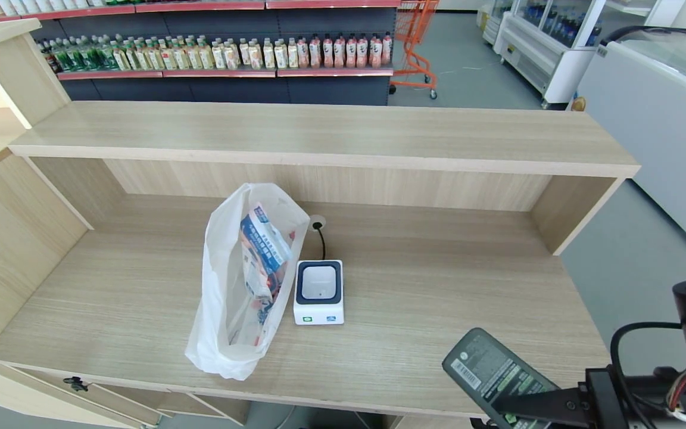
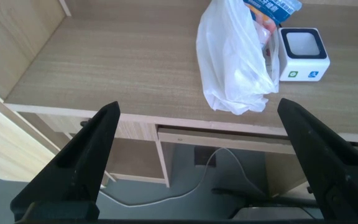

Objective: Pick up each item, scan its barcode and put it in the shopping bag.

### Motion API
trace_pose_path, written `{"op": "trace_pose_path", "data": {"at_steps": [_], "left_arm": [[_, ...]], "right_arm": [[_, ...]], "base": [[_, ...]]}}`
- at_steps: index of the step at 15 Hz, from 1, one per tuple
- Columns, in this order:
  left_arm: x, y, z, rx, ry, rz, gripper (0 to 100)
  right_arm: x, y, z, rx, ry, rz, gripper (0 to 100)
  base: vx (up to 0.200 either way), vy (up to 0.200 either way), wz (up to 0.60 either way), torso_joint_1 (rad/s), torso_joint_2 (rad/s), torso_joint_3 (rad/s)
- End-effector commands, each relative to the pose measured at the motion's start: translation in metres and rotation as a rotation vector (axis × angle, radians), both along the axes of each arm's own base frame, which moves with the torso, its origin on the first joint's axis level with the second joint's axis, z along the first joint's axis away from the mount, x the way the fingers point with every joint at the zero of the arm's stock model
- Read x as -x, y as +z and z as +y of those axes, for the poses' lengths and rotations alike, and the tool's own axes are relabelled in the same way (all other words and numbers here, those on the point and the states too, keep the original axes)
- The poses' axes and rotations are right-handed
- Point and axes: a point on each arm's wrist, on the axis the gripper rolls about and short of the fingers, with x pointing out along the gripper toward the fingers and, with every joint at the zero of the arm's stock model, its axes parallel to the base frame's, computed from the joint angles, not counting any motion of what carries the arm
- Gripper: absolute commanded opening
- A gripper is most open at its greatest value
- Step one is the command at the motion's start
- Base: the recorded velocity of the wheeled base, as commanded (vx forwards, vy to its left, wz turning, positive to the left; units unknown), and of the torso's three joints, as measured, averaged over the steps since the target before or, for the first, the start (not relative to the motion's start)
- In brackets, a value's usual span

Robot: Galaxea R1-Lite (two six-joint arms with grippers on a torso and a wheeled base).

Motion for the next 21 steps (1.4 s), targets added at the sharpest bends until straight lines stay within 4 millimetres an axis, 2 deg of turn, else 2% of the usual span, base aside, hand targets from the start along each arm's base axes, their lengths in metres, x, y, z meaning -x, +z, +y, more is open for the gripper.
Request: {"op": "trace_pose_path", "data": {"at_steps": [1,5,13,17,21], "left_arm": [[0.000,0.000,0.000,0.000,0.000,0.000,100],[0.000,0.000,0.000,0.000,0.000,0.000,100],[0.000,0.000,0.000,0.000,0.000,0.000,100],[0.000,0.000,0.000,0.000,0.002,0.000,100],[0.000,0.000,0.000,0.000,0.000,0.000,100]], "right_arm": [[0.009,-0.006,0.004,0.024,0.076,-0.028,0],[0.014,-0.013,0.005,-0.027,0.263,-0.052,0],[0.022,-0.015,0.005,-0.044,0.345,-0.073,0],[0.042,-0.016,-0.006,-0.028,0.355,-0.050,0],[0.044,-0.012,-0.007,-0.036,0.356,-0.074,0]], "base": [[0.000,0.000,0.00,0.000,0.00,0.000],[0.000,0.000,0.00,0.000,0.00,0.000],[0.000,0.000,0.00,0.000,0.00,0.000],[0.000,0.000,0.00,0.000,0.00,0.000],[0.000,0.000,0.00,0.000,0.00,0.000]]}}
